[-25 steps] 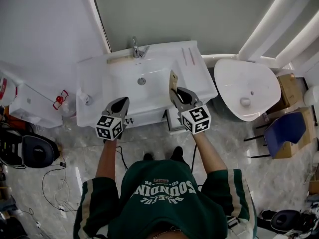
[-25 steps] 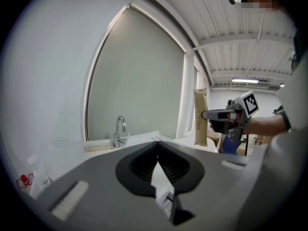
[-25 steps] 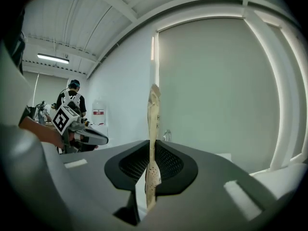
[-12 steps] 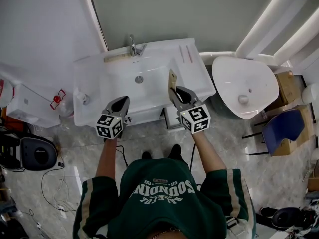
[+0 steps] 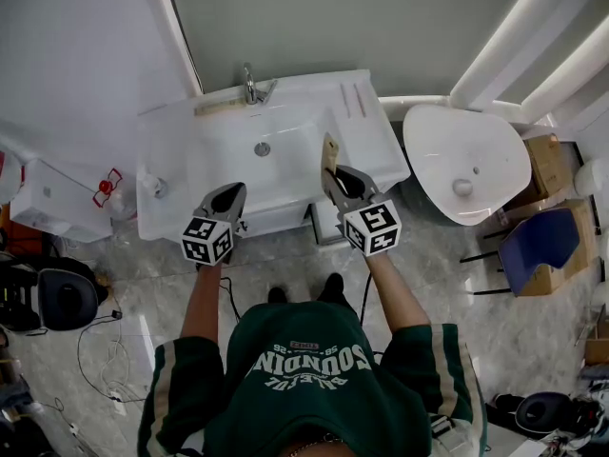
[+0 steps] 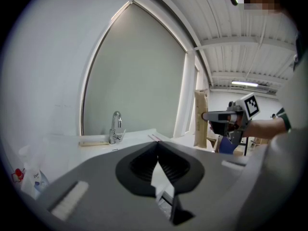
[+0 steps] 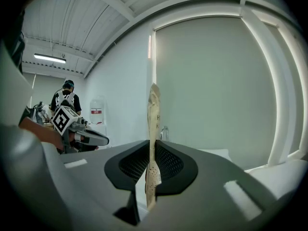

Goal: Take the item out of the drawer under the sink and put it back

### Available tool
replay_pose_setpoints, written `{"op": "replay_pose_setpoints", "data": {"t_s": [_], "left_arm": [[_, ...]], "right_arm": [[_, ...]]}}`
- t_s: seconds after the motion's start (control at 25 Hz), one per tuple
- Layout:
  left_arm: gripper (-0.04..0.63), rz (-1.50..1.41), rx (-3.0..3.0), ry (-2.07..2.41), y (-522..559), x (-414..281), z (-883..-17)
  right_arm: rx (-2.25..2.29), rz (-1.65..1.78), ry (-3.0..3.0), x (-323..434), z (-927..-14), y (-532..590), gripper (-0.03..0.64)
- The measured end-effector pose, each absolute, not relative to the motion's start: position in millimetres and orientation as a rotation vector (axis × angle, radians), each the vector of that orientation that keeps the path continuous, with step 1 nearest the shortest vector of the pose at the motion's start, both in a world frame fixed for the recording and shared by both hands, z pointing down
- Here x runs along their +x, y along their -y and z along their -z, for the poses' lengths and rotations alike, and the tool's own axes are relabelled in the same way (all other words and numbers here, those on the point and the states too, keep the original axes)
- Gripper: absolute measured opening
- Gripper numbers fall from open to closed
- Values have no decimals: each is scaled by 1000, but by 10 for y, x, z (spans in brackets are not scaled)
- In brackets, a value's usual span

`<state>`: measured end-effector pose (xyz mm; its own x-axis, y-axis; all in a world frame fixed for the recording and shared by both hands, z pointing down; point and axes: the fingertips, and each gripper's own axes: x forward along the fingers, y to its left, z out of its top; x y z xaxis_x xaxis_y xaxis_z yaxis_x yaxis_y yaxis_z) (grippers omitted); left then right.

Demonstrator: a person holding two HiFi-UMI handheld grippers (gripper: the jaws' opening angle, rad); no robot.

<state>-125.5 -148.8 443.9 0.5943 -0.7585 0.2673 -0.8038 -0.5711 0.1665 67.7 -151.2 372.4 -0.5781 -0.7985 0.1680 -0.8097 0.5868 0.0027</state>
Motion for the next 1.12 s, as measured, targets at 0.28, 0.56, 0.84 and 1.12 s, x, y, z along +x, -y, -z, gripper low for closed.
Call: {"op": "replay_pose_setpoints", "data": {"t_s": [0.28, 0.56, 0.84, 1.12], "left_arm": [[51, -272, 2530, 1250, 1490, -1105, -4587], [51, -321, 2485, 1179, 1428, -817, -4903], [51, -351, 2427, 1127, 1343, -490, -5282], [51, -394, 2370, 1080, 1189, -198, -5582]], "right_arm": [[1358, -181, 2637, 805, -3931, 1514, 35], [1343, -301, 2580, 1013, -4341, 1410, 35], [1315, -437, 2505, 1277, -4872, 1265, 35], [1213, -516, 2456, 1404, -5296, 1096, 35]]}}
